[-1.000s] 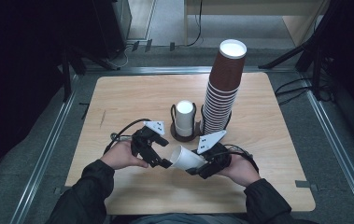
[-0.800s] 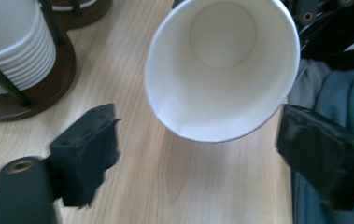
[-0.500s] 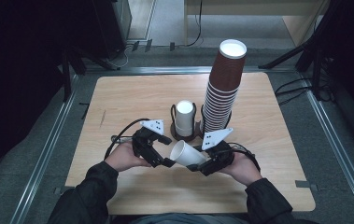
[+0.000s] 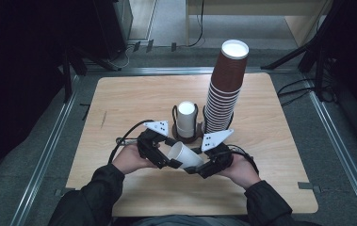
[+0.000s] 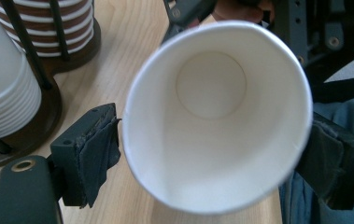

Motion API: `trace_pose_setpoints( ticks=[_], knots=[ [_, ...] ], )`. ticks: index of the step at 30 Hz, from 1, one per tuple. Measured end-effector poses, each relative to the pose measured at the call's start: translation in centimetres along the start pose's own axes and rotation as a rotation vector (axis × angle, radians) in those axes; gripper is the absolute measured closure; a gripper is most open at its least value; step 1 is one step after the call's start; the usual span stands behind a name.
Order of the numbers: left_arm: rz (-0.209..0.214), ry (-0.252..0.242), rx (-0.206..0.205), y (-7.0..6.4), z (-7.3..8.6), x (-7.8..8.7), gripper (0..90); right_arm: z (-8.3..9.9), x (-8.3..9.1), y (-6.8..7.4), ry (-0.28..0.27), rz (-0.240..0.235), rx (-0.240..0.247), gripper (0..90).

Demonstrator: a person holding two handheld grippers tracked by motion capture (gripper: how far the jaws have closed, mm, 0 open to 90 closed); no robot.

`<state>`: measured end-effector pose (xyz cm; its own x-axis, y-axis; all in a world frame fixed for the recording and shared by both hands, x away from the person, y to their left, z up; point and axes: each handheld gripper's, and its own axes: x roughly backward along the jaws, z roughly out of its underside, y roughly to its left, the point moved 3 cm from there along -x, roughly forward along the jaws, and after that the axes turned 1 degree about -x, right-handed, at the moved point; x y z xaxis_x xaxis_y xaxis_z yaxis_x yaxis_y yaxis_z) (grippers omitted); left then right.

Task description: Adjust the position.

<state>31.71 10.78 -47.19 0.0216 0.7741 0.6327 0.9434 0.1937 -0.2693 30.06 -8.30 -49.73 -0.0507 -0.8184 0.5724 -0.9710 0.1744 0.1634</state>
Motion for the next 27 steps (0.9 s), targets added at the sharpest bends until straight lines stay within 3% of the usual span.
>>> trace_pose_setpoints(
  ticks=[12,18,27],
  knots=[
    [0.006,-0.033,0.006,-0.2,-0.1,0.3,22.9,-0.3,0.0,0.0,-0.043,-0.016,-0.034,33.6],
    [0.002,-0.019,-0.007,-0.4,-0.3,0.3,25.7,-0.2,-0.1,0.0,-0.046,-0.028,-0.041,33.3],
    [-0.019,0.007,-0.013,-0.3,-0.2,1.1,26.4,0.0,-0.3,-0.2,0.007,-0.007,-0.058,24.6]
  ],
)
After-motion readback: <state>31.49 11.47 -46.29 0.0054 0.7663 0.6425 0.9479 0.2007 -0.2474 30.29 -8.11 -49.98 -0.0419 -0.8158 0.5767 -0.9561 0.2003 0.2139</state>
